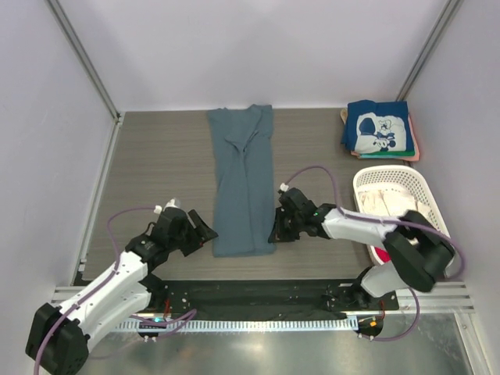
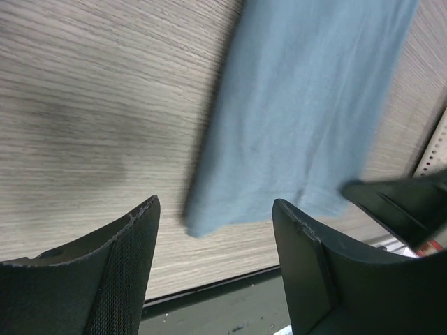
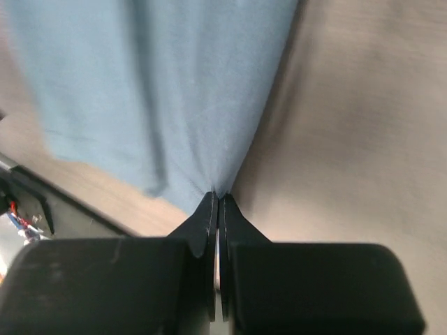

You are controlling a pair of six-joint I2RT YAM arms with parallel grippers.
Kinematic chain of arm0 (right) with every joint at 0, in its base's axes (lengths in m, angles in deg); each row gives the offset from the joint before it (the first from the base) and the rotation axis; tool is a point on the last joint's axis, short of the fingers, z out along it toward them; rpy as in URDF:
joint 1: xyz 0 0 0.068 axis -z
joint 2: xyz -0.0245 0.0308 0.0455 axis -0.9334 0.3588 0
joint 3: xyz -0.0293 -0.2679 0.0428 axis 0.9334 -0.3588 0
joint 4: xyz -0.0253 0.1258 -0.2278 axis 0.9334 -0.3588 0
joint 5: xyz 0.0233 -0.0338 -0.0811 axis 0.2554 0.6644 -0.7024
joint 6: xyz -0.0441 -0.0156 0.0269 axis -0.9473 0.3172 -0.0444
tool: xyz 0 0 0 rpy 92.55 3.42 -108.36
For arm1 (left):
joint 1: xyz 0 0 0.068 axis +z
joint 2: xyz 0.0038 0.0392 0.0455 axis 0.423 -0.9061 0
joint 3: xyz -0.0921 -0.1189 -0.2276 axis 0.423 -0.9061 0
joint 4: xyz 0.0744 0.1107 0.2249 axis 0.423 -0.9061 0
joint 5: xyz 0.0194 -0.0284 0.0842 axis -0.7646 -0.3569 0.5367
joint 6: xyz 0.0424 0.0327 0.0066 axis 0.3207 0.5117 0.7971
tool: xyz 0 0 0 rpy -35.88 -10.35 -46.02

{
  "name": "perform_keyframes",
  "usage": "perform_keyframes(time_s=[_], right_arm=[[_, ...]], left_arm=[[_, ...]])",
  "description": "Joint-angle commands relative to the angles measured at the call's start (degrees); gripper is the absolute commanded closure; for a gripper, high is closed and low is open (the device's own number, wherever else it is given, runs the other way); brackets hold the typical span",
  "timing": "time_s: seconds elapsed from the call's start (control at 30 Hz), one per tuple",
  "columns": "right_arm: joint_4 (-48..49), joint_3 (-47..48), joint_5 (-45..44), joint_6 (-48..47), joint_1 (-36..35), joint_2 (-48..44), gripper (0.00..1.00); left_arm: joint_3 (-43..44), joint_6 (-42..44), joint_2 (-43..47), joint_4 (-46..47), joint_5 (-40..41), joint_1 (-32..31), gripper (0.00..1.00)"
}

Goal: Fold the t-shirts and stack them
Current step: Fold the tshirt

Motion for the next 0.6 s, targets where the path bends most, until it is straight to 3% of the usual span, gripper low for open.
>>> perform_keyframes(time_s=[0.0,0.07,0.17,0.3,0.47,0.57], right_arm=[[-12.3,0.2,-10.8,4.0,-4.0,-18.4,0.99],[-16.7,-3.5,-15.8,8.8,-6.3,-25.5,0.99],[-15.9,-12.0,-13.7,11.6,-6.4,-32.5,0.99],[-12.6,-18.6,-9.9,13.6,-6.5,-33.0,0.99],[-14.4,-19.0,-10.8,12.5,-6.7,-32.9,0.99],[-16.2,-18.0,-12.9,11.3,-6.7,-31.7,0.99]], left_arm=[[2.6,0.4,2.5,-3.0,-1.3,-0.4,0.34],[3.0,0.6,3.1,-4.5,-1.6,-0.5,0.34],[2.4,0.1,3.4,-4.8,-2.7,-1.4,0.34],[1.3,-1.4,3.9,-4.5,-0.8,-6.3,0.34],[1.5,-5.1,1.2,-3.4,2.0,-13.2,0.34],[1.5,-9.7,-2.4,-1.7,7.0,-21.9,0.34]])
